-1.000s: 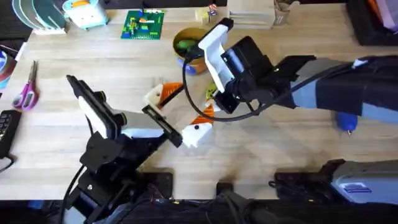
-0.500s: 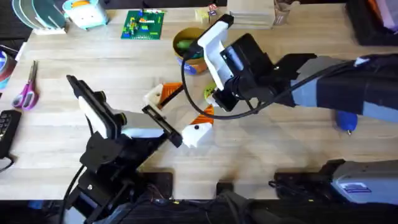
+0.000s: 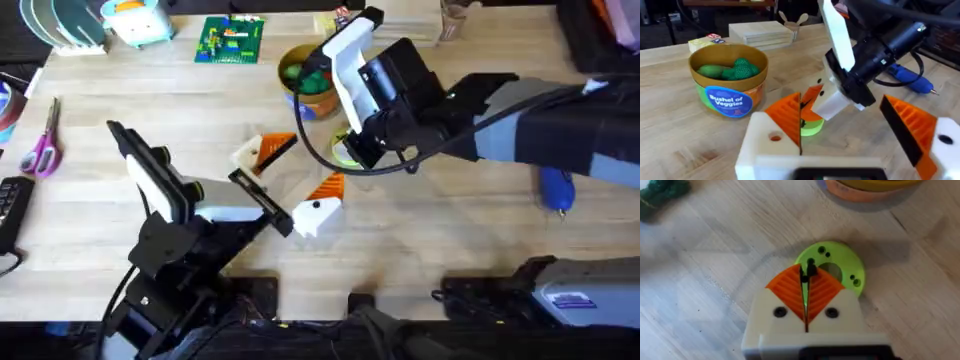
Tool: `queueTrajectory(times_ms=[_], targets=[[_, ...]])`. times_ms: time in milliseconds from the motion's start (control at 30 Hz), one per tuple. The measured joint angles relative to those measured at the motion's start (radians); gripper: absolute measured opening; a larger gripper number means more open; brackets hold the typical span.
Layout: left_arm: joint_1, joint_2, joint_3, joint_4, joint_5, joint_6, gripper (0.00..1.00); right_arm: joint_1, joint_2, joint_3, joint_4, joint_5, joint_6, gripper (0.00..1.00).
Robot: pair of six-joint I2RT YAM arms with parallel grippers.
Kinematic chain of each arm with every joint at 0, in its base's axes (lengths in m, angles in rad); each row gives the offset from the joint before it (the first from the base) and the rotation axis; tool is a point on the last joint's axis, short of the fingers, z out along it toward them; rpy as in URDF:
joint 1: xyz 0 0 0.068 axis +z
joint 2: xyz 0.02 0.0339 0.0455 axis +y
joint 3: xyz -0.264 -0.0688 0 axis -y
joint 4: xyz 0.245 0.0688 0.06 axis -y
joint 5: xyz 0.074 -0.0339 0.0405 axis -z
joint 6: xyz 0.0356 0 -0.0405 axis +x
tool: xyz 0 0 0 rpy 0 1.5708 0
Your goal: Pick up the gripper from the table and insert it into the empty holder that is missing its gripper. Then pick up a screw, insert it into the mounting hole, and use the screwdriver to tighten it. Finally, clean up the table by picking up the vegetable and placing it into the bucket.
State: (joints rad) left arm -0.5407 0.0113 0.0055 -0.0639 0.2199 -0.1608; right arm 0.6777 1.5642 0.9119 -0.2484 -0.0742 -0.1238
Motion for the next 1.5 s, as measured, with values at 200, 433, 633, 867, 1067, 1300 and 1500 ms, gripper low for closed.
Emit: queueTrajectory(times_ms=[200, 433, 633, 867, 1067, 1300, 1500], targets=[[0.000, 0.000, 0.000, 0.000, 0.000, 0.000, 0.993, 0.000, 0.000, 0.000, 0.000, 0.000, 0.000, 0.007], [0.000, 0.000, 0.000, 0.000, 0.000, 0.000, 0.993, 0.000, -0.030, 0.026, -0.057, 0.012, 0.000, 0.007], [0.000, 0.000, 0.000, 0.000, 0.000, 0.000, 0.993, 0.000, -0.094, 0.169, -0.213, 0.060, 0.000, 0.007], [0.000, 0.000, 0.000, 0.000, 0.000, 0.000, 0.993, 0.035, -0.098, 0.409, -0.422, 0.086, -0.013, 0.006], [0.000, 0.000, 0.000, 0.000, 0.000, 0.000, 0.994, 0.141, -0.076, 0.659, -0.528, 0.086, -0.034, 0.006], [0.000, 0.000, 0.000, 0.000, 0.000, 0.000, 0.993, 0.285, -0.008, 0.771, -0.587, 0.086, -0.059, 0.006], [0.000, 0.000, 0.000, 0.000, 0.000, 0.000, 0.993, 0.347, 0.030, 0.770, -0.609, 0.089, -0.095, 0.006]])
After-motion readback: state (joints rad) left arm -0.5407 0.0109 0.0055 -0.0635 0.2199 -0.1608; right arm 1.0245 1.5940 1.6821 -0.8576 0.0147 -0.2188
